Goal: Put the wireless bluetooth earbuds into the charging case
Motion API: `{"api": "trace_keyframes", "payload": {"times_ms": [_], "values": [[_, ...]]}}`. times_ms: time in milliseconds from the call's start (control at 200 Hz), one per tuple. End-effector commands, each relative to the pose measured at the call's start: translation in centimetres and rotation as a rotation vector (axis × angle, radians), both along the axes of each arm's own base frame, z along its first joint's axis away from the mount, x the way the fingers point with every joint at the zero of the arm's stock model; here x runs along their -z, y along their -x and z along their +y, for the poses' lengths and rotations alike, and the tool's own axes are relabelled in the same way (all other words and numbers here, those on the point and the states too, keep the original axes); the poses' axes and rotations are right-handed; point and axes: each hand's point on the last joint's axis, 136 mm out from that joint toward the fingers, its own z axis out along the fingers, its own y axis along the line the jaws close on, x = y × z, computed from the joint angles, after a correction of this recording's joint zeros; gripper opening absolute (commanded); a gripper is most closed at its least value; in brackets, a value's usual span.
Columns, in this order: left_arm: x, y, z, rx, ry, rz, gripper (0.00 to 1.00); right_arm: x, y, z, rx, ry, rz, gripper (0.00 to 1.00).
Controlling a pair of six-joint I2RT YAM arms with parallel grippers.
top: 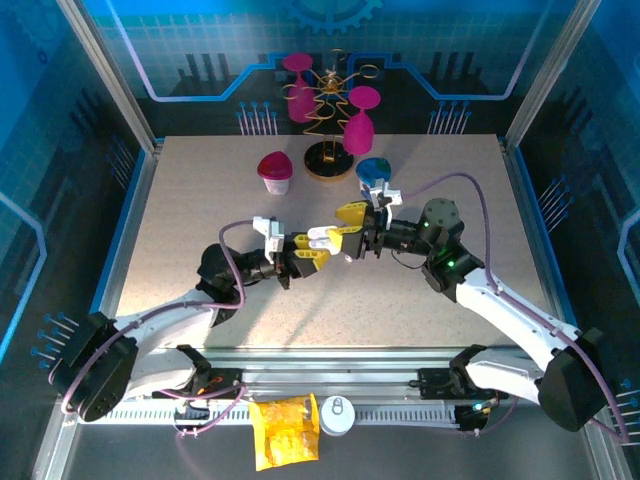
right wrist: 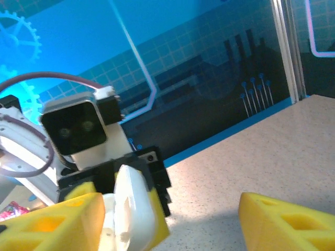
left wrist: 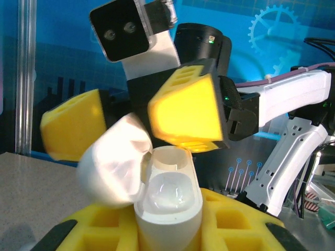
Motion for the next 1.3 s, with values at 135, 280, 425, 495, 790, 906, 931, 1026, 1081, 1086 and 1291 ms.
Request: {"api": "trace_keyframes", "payload": {"times_ms": [135, 280, 425, 495, 790, 906, 931, 1026, 1081, 1086, 1291], "values": [[-0.6, 0.7, 0.4, -0.018, -0.01, -0.099, 0.18, -1.6, 1.2, -0.4, -0.005, 0.005, -0.067, 0.79], [0.7, -0.3, 1.1, -0.092, -0.041, -0.111, 0.18, -2.6, 2.0, -1.3, 0.016, -0.023, -0.124, 0.83], [2.5, -1.4, 2.0, -0.176, -0.109, -0.131, 0.19, -2.3, 0.8, -3.0, 0.146, -0.029, -0.131, 0.83], [3.2, -1.5, 2.2, -0.2, -0.148, -0.148, 0.19, -1.4, -0.8, -4.5, 0.256, -0.027, -0.092, 0.82], [4.1, -0.8, 2.8, -0.219, -0.193, -0.181, 0.19, 11.4, -7.8, -8.7, 0.591, 0.34, 0.272, 0.78], [4.0, -0.3, 2.5, -0.18, -0.185, -0.169, 0.19, 15.7, -8.8, -7.8, 0.56, 0.482, 0.353, 0.77], [4.0, -0.2, 2.5, -0.175, -0.185, -0.167, 0.19, 16.5, -9.0, -7.6, 0.55, 0.509, 0.362, 0.75], [3.9, 0.0, 2.4, -0.16, -0.179, -0.167, 0.19, 19.6, -9.5, -6.9, 0.516, 0.617, 0.416, 0.72], [3.9, 0.1, 2.4, -0.155, -0.18, -0.165, 0.19, 21.0, -9.8, -6.6, 0.499, 0.669, 0.449, 0.71], [3.8, 0.1, 2.4, -0.154, -0.179, -0.165, 0.19, 21.1, -9.8, -6.5, 0.497, 0.673, 0.452, 0.7], [4.0, 0.2, 2.1, -0.134, -0.186, -0.159, 0.19, 25.5, -10.5, -4.9, 0.421, 0.852, 0.513, 0.66]]}}
